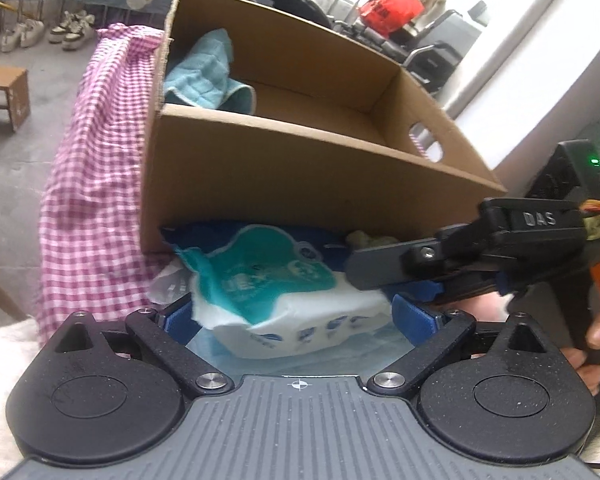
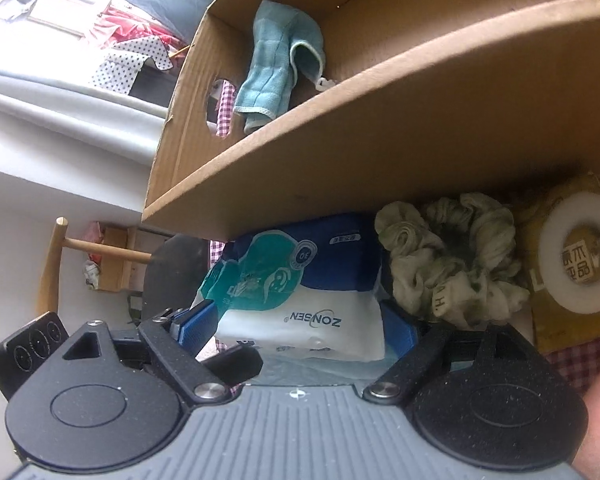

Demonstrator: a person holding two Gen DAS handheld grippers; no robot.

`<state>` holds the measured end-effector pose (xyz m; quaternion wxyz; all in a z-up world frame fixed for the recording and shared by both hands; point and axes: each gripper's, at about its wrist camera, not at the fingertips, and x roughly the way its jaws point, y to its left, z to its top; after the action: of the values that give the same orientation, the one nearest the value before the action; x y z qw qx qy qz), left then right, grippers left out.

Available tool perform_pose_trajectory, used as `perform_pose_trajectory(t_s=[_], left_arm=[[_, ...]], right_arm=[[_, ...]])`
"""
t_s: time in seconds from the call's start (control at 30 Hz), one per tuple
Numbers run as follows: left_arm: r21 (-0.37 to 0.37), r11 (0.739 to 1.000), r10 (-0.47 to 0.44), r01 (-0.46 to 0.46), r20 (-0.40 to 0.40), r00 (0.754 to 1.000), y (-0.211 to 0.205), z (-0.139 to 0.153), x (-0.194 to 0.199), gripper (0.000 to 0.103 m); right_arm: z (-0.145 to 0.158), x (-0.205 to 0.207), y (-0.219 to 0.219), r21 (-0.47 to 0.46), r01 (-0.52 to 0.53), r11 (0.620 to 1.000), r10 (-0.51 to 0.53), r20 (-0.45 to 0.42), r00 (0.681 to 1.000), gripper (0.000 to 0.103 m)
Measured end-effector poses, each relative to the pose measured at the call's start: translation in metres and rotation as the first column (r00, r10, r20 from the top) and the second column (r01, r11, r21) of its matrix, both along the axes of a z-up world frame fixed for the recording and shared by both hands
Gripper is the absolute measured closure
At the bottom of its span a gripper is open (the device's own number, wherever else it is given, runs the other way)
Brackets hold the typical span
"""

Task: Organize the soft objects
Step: 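Grasp the blue-and-white wet-wipe pack beside the box with the right gripper, then lift the wet-wipe pack with the right gripper over the box wall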

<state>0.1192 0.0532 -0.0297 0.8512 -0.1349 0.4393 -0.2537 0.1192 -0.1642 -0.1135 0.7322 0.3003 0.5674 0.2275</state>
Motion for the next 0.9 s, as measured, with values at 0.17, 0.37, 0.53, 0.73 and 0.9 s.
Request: perform_pose_trajectory(t_s=[0.17, 0.37, 0.53, 0.73, 0.9], left_arm=[[0.002, 1.0, 0.0, 0.0, -0.004, 1.0, -0.004, 0.002, -0.006, 0.004], [-0.001, 1.0, 0.004, -0.004, -0.006, 1.0, 0.001, 0.011, -0.017, 0.004], [-0.017, 1.0, -0.019, 0.019, -0.006, 1.0, 0.007, 0.015, -0.033, 0.004], [0.049, 0.999, -0.02, 0.018, 0.037, 0.999, 0.004, 0.01, -0.034, 0.005], [0.153, 0.988, -0.035, 0.024, 0.066, 0.997, -0.009, 0.005, -0.028, 0.006]], right_arm=[[0.004, -0.001, 0.002, 0.02, -0.013, 1.0, 0.012, 0.018, 1.0, 0.013], [0.007, -0.006, 0.006, 0.034, -0.046, 0.998, 0.045, 0.02, 0.999, 0.013], [0.01, -0.017, 0.006, 0.051, -0.097, 0.994, 0.097, 0.008, 0.995, 0.013], [0.011, -0.019, -0.001, 0.029, -0.092, 0.995, 0.092, 0.024, 0.995, 0.014], [0.008, -0.018, -0.003, 0.021, -0.067, 0.998, 0.066, 0.044, 0.997, 0.018]])
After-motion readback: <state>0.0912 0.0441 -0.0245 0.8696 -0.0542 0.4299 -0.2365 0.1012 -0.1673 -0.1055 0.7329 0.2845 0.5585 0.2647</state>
